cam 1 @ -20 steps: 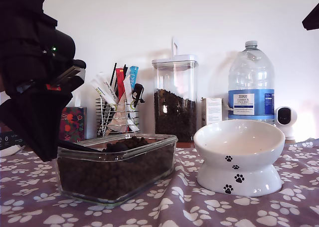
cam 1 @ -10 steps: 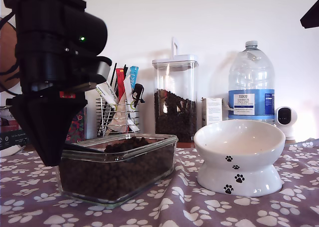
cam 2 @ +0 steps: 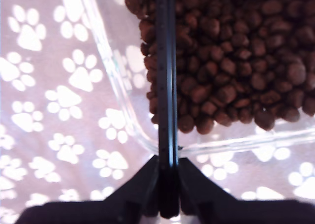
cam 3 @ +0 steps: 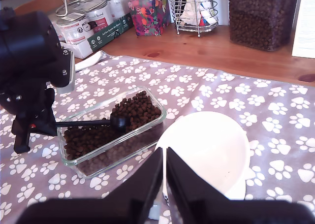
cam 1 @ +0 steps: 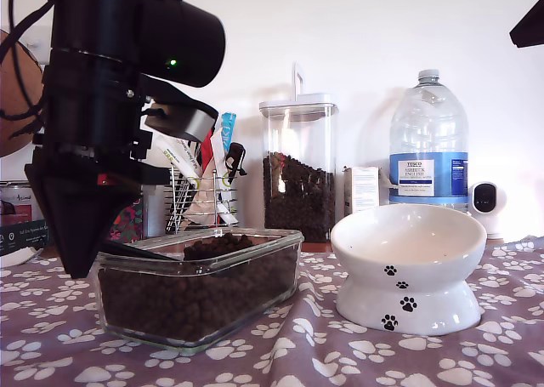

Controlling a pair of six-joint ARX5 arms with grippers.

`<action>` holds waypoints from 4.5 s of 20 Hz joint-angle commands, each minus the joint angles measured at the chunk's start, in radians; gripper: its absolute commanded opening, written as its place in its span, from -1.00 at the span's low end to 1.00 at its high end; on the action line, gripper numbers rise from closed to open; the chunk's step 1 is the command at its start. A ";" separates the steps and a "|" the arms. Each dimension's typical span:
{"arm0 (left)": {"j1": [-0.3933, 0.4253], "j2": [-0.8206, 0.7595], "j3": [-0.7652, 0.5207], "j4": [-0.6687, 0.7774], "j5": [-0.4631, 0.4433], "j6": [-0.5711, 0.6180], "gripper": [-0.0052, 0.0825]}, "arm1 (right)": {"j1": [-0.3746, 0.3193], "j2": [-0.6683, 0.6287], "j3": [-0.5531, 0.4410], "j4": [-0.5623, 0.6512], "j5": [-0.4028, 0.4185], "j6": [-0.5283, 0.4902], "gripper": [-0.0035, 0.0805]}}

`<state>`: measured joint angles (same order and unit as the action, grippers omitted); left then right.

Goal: Measure one spoon of cat food and pour it into the food bowl

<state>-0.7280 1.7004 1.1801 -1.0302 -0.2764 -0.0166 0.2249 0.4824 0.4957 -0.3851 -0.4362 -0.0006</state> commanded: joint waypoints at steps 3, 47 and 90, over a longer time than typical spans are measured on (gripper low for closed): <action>-0.014 0.012 -0.020 0.048 -0.087 -0.002 -0.93 | 0.008 0.006 0.010 0.019 -0.003 0.000 -0.94; -0.172 -0.217 -0.182 0.296 -0.227 -0.068 -0.93 | 0.009 0.006 0.010 0.019 -0.002 0.000 -0.94; -0.369 -0.311 -0.182 0.502 -0.275 -0.054 -0.93 | 0.009 0.006 0.010 0.021 0.001 0.000 -0.94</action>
<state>-1.0954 1.4021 1.0073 -0.5419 -0.5442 -0.0723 0.2253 0.4824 0.4957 -0.3744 -0.4355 -0.0006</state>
